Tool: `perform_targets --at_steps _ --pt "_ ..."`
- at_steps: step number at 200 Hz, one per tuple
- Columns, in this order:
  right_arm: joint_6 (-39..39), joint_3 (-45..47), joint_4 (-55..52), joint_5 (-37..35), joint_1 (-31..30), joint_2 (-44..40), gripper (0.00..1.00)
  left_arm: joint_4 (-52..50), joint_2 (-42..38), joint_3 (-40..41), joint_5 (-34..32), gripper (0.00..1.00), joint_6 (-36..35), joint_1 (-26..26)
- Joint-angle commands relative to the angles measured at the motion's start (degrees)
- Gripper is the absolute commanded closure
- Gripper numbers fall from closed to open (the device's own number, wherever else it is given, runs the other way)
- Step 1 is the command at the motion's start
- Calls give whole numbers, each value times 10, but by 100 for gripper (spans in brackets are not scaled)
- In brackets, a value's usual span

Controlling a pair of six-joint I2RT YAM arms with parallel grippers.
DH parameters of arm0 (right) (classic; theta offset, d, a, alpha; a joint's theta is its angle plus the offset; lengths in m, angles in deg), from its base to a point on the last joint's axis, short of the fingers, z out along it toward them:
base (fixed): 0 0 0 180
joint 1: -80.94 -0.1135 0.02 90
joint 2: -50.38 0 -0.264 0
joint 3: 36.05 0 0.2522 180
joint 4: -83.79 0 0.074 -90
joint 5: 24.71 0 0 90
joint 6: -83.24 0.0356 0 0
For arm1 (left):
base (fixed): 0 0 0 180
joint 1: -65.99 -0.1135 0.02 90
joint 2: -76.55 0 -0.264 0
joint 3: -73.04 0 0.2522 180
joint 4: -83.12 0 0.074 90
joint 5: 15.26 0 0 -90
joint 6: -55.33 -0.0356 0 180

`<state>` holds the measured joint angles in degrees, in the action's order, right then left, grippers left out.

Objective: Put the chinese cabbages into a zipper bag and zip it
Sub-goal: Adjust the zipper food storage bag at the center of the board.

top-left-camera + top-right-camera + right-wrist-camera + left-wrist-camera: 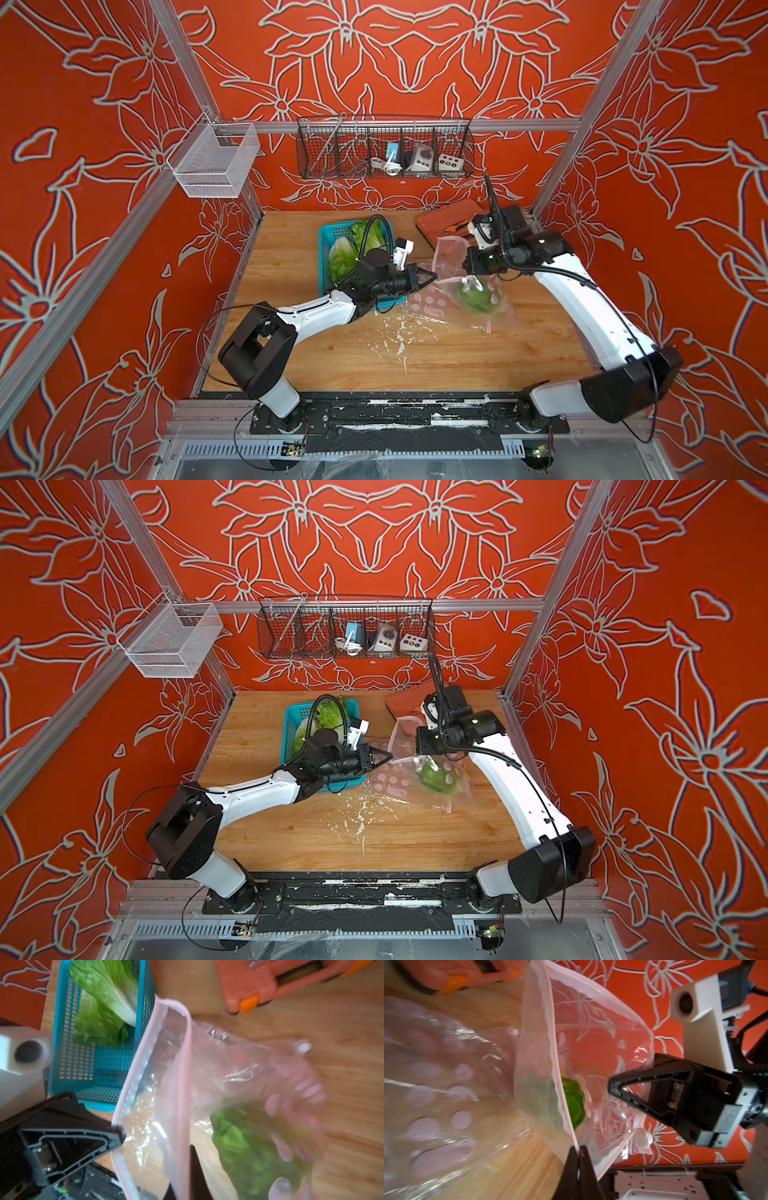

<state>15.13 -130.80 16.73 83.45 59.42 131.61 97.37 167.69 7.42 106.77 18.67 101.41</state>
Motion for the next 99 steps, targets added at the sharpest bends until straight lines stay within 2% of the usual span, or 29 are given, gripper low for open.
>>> perform_targets --at_steps 1,36,63,83,99 --pt "60 26 111 94 1 -7 100 -75 -27 10 -12 88 -69 -17" --pt "80 29 140 121 0 -1 100 -152 -63 17 -23 81 -111 -47" --pt "91 38 151 142 -1 2 100 -235 -99 -20 -39 59 -160 -81" --pt "115 65 180 151 -3 -1 100 -309 -106 -72 -81 45 -209 -107" --pt "127 79 197 155 -5 -2 100 -362 -81 -119 -126 35 -249 -139"
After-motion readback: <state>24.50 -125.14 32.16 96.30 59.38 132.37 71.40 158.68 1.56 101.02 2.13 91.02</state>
